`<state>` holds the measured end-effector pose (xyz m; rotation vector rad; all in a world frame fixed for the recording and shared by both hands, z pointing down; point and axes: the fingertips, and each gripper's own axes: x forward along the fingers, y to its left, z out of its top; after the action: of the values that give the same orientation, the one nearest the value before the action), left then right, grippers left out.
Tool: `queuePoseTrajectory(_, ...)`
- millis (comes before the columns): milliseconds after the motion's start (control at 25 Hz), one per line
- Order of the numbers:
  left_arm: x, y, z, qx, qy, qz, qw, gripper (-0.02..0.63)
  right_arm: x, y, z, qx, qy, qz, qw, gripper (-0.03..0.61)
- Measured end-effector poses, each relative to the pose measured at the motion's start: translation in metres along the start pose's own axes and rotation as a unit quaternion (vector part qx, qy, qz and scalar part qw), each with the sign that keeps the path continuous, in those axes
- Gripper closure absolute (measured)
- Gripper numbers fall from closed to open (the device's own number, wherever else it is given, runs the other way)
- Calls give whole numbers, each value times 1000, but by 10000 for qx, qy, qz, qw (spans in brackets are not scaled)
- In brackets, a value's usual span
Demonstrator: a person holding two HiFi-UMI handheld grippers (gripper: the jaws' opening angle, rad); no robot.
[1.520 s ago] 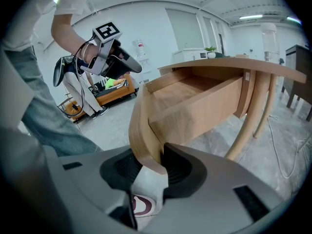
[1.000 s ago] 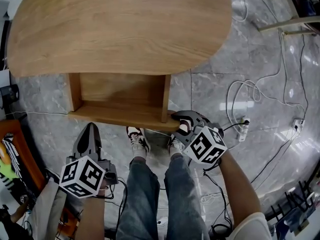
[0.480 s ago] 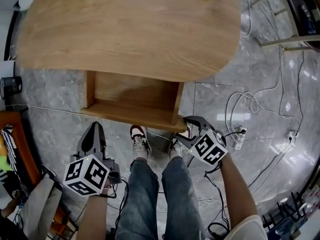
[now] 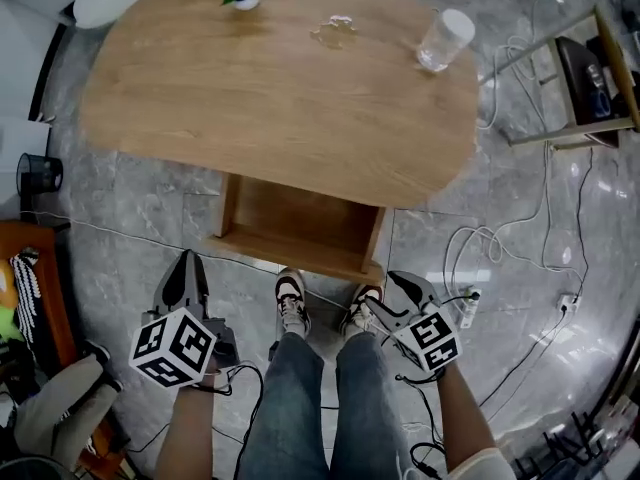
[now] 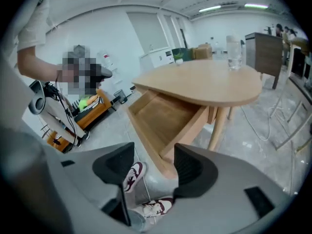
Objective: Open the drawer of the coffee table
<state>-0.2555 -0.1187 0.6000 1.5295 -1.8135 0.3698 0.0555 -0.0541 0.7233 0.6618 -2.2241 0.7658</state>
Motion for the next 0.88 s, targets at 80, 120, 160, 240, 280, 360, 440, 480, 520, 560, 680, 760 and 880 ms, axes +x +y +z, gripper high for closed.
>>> queuePoseTrajectory(80, -7, 3, 29, 59, -157, -65, 9998, 621, -13, 5, 27, 84, -197, -294, 9993, 322)
queuePoseTrajectory(120, -12, 2, 44, 143, -237, -124, 9995, 621, -21, 7, 42, 147, -306, -434, 9985, 323)
queuePoseTrajectory(160, -17, 1, 59, 265, -316, -187, 9990, 621, -30, 9, 58, 228, -426, -559, 9973, 325)
queuePoseTrajectory(240, -33, -4, 90, 585, -459, -303, 9968, 621, -54, 16, 88, 403, -679, -818, 9935, 332)
queuePoseTrajectory(280, -41, -6, 105, 751, -526, -355, 9952, 621, -68, 19, 102, 471, -811, -977, 9908, 337)
queuePoseTrajectory(360, -59, -11, 135, 1003, -677, -450, 9916, 621, -99, 23, 131, 512, -1080, -1362, 9834, 366)
queuePoseTrajectory(440, -76, -16, 169, 1085, -892, -543, 9886, 621, -131, 26, 162, 446, -1344, -1717, 9749, 380)
queuePoseTrajectory(480, -84, -18, 186, 1081, -1021, -587, 9871, 621, -146, 28, 177, 411, -1476, -1850, 9707, 379)
queuePoseTrajectory(520, -93, -20, 203, 1074, -1151, -627, 9855, 621, -160, 30, 191, 382, -1606, -1956, 9667, 379)
queuePoseTrajectory(560, -103, -22, 218, 1074, -1276, -667, 9837, 621, -174, 34, 205, 352, -1731, -2048, 9627, 373)
queuePoseTrajectory(680, -132, -33, 259, 1127, -1593, -879, 9768, 621, -219, 43, 245, 256, -2125, -2382, 9474, 365)
queuePoseTrajectory(760, -152, -47, 282, 1253, -1781, -1133, 9694, 621, -256, 46, 271, 285, -2505, -2740, 9281, 365)
queuePoseTrajectory(880, -178, -70, 319, 1457, -2106, -1512, 9547, 621, -316, 42, 303, 465, -3094, -3393, 8871, 392)
